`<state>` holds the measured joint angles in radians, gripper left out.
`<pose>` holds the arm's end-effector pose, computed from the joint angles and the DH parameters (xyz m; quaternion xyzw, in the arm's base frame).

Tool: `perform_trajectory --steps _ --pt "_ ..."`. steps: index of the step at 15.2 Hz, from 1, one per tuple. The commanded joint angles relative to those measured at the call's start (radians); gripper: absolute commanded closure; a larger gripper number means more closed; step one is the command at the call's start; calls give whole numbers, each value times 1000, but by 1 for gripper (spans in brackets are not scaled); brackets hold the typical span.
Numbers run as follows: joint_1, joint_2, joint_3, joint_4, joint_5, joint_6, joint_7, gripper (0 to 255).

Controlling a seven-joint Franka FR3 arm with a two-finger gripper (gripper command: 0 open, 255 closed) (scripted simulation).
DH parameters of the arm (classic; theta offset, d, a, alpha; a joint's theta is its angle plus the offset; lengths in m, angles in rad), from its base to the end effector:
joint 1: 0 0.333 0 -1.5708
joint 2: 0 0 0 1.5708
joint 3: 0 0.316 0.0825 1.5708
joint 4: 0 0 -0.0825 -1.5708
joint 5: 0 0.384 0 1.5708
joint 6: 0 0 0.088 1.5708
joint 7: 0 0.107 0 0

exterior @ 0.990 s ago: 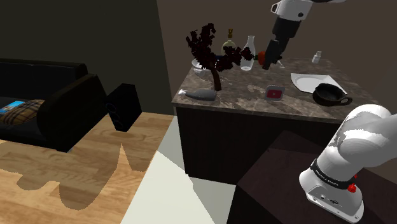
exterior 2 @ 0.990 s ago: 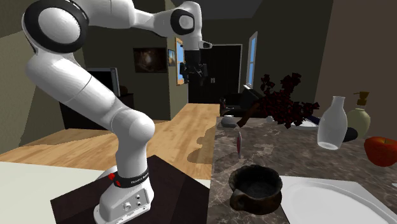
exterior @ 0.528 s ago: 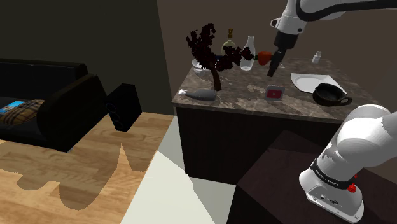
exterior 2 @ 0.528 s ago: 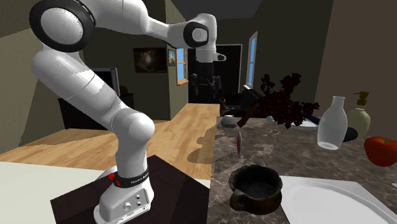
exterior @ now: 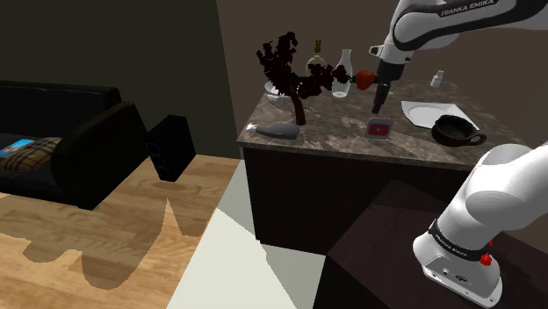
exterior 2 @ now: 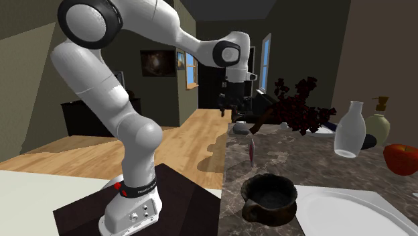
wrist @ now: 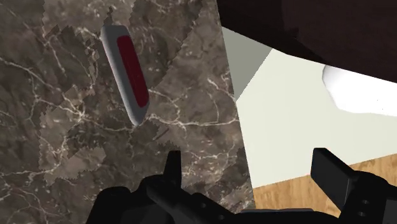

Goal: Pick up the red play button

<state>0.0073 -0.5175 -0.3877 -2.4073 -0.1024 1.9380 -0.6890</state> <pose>0.3701 -0.1669 0.4869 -0.9800 -0.1934 -0.0309 0.0356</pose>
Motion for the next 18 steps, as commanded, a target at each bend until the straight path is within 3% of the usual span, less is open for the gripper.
perform_trajectory --steps 1,7,17,18 --pt "5 58 -46 16 -7 36 -80 0" --pt "35 277 -175 98 33 144 -322 0" --pt "40 341 -196 43 65 254 -359 0" --pt "40 343 -196 44 65 254 -361 255"
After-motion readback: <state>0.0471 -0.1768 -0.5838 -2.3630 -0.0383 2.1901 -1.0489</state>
